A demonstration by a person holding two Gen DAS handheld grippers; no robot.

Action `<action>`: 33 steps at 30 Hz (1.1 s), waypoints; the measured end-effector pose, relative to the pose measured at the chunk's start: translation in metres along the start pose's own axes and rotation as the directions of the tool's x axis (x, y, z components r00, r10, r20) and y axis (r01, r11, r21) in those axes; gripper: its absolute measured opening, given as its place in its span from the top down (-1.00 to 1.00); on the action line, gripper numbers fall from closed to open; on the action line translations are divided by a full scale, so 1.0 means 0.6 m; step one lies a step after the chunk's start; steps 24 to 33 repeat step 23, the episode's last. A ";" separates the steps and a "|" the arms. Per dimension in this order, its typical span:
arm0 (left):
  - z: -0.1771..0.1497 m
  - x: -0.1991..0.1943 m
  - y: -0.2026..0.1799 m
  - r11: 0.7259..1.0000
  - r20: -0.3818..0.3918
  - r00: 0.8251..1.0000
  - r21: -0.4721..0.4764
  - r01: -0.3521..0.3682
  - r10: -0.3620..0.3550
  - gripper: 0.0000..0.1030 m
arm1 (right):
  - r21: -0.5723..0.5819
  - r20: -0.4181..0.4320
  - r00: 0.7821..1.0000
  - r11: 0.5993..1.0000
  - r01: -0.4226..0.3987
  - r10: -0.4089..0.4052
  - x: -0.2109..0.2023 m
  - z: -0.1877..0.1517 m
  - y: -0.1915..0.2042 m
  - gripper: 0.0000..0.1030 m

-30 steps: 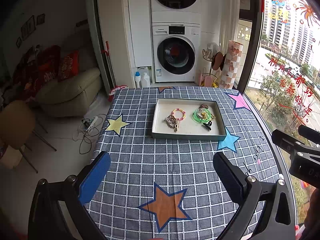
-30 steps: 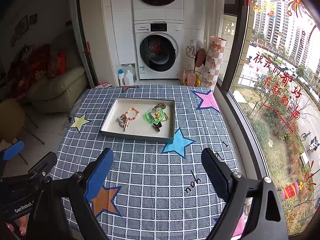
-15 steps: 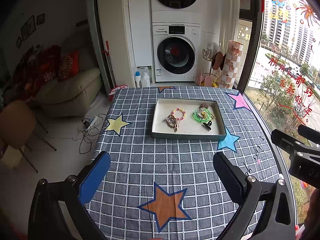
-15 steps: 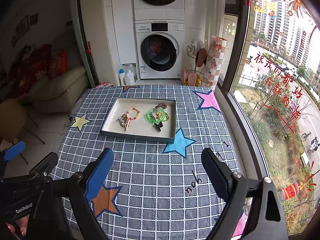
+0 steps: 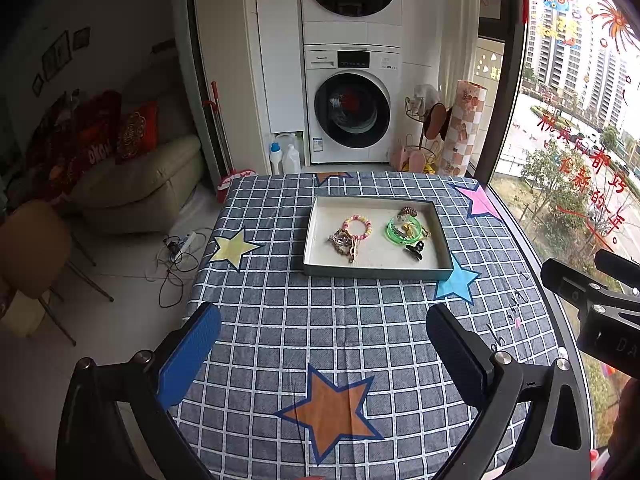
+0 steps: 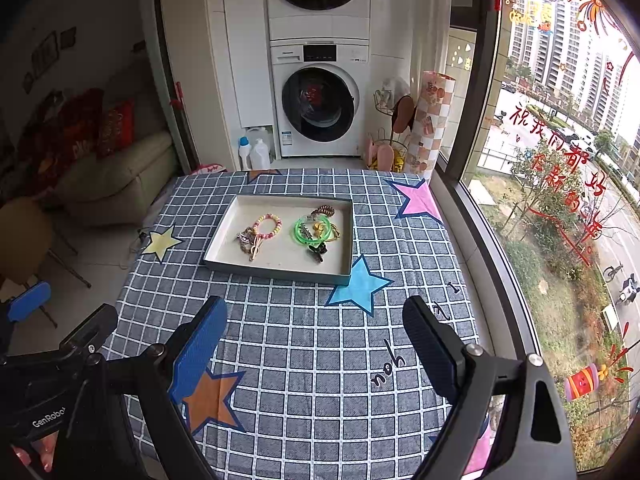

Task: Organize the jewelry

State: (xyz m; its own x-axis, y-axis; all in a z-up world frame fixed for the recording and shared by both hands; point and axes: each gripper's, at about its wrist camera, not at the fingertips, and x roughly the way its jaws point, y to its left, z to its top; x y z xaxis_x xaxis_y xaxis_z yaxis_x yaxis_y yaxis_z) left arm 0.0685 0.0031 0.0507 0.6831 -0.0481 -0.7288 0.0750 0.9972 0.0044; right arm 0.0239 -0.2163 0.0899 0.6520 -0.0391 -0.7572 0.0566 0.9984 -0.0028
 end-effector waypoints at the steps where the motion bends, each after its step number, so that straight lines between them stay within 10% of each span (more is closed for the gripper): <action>1: -0.002 0.000 0.000 1.000 -0.001 1.000 -0.002 -0.001 0.001 -1.00 | 0.000 0.000 1.000 1.000 0.001 -0.001 0.000 0.000 0.000 -0.77; 33: -0.004 -0.005 -0.002 1.000 0.015 1.000 0.009 0.008 -0.009 -1.00 | 0.008 -0.005 1.000 1.000 -0.003 0.003 0.009 -0.006 0.005 -0.77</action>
